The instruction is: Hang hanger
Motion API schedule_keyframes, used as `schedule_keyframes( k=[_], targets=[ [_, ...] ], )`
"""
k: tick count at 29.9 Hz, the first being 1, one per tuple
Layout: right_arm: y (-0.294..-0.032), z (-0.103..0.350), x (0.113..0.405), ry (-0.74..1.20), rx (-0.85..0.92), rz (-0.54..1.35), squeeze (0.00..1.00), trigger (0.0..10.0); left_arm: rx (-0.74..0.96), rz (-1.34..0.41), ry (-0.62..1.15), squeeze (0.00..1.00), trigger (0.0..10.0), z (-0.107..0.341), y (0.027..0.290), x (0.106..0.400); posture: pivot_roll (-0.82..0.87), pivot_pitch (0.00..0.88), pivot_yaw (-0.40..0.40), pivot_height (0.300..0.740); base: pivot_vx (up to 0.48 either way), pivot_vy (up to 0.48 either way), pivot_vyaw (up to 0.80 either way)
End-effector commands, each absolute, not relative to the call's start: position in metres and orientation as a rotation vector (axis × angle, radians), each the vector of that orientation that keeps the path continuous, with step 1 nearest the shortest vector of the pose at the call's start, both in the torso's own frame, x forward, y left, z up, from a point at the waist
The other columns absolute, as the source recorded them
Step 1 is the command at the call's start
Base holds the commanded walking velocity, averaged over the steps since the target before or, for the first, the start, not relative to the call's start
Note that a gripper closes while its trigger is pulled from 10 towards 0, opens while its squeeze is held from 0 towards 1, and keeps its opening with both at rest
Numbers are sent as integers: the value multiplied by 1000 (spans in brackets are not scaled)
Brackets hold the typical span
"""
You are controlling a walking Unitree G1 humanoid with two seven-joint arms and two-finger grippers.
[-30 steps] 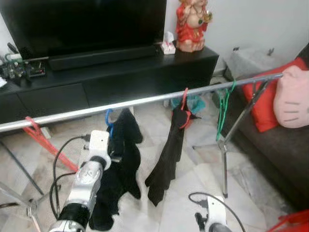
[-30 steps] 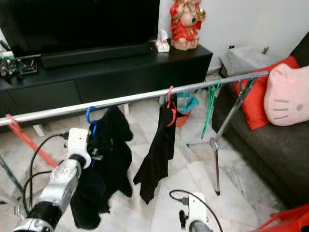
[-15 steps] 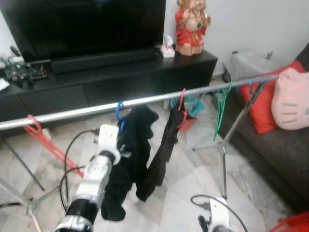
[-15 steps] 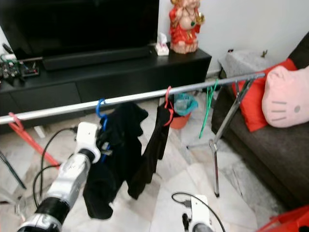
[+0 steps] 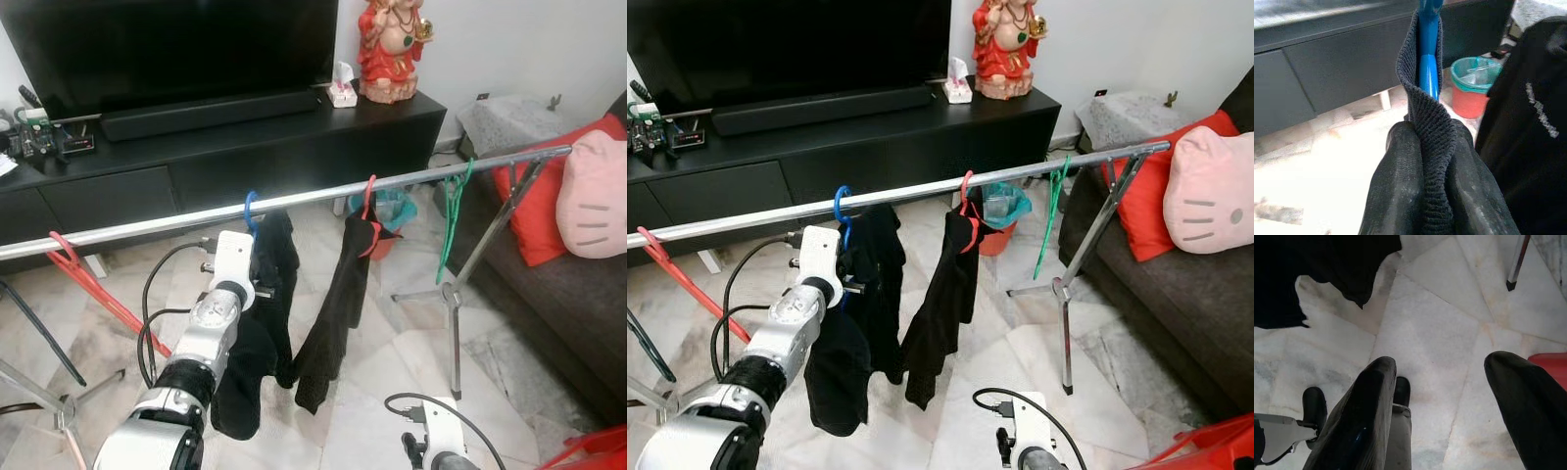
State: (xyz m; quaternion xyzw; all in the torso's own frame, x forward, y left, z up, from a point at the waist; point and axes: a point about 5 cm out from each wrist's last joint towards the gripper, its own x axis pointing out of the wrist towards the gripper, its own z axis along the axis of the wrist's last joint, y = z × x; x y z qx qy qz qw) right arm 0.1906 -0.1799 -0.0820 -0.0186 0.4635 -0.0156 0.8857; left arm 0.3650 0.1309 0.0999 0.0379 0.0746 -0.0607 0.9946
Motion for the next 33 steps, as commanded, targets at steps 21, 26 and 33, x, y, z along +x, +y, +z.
schedule_keyframes(
  k=[21, 26, 33],
  targets=[
    [-183, -80, 194, 955, -78, -10, 0, 10000, 93, 45, 321, 0, 10000, 101, 146, 379, 34, 0, -39, 740, 0, 0, 0],
    [-182, -80, 193, 955, -79, -7, 0, 10000, 73, 24, 331, 855, 10000, 94, 144, 374, 32, 0, -38, 740, 0, 0, 0],
    [-183, -80, 193, 954, -77, -14, 0, 10000, 51, -14, 272, 1000, 10000, 97, 140, 374, 35, 0, -40, 740, 0, 0, 0]
  ],
)
